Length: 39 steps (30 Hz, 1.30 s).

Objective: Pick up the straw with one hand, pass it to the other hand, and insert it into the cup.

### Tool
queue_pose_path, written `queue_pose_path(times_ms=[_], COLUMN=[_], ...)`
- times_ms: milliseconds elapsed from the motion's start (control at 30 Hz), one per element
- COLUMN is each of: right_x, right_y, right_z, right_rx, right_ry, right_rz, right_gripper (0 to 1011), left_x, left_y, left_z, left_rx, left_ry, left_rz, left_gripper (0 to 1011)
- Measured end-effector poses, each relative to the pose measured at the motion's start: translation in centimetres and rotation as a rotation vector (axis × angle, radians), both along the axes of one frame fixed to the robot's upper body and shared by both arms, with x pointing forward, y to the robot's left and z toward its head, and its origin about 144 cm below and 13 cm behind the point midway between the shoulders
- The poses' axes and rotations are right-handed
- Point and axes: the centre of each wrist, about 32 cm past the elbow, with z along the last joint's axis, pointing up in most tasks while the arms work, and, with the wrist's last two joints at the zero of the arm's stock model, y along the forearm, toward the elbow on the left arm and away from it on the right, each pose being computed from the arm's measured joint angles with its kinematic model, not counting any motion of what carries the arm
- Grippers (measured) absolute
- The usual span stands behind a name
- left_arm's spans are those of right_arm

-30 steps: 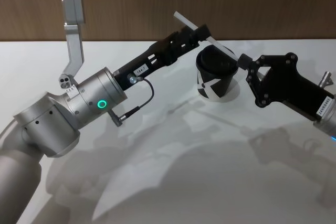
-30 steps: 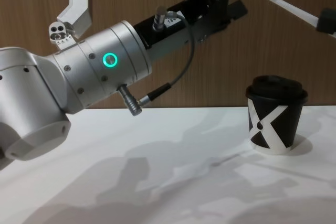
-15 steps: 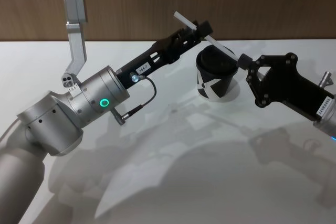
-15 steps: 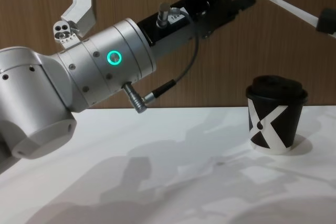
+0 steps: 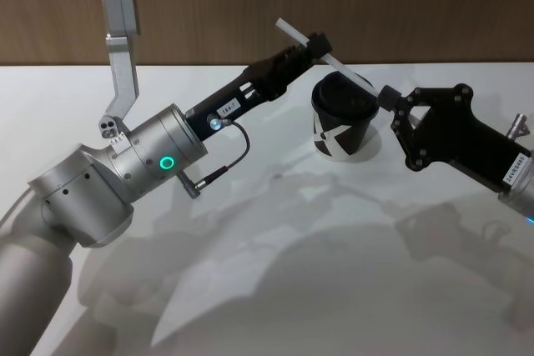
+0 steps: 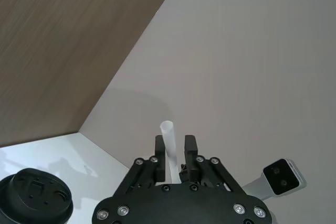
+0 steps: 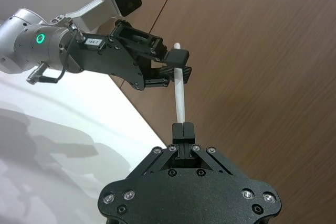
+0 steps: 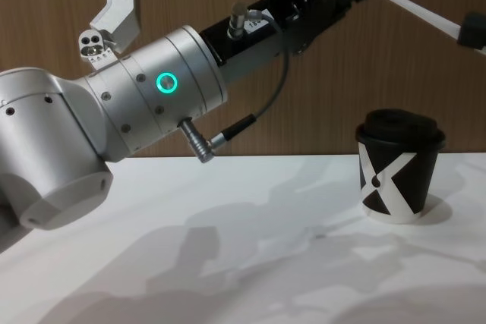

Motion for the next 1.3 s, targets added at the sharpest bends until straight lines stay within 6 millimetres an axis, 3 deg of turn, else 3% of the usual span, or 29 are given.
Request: queue_pose_path(times_ms=[233, 467, 1033, 1300], right_x=[0.0, 0.0, 0.0, 0.0], right_y=[0.0, 0.0, 0.0, 0.0], right_z=[0.0, 0.0, 0.0, 0.0], right_rx=[0.000, 0.000, 0.000, 0.000], right_ry=[0.000, 0.000, 0.000, 0.000], right_rz=[0.000, 0.000, 0.000, 0.000], right_gripper=[0, 50, 570, 811], left_x=[0.0, 0.0, 0.1, 0.7], left_y=[0.0, 0.0, -0.1, -0.4], left_z=[0.0, 0.0, 0.2, 1.5], left_rx=[-0.001, -0.002, 0.007, 0.074], left_ry=[0.000, -0.001, -0.007, -0.046], left_rz=[-0.001, -0.001, 0.005, 0.049], left_gripper=[62, 17, 16, 16])
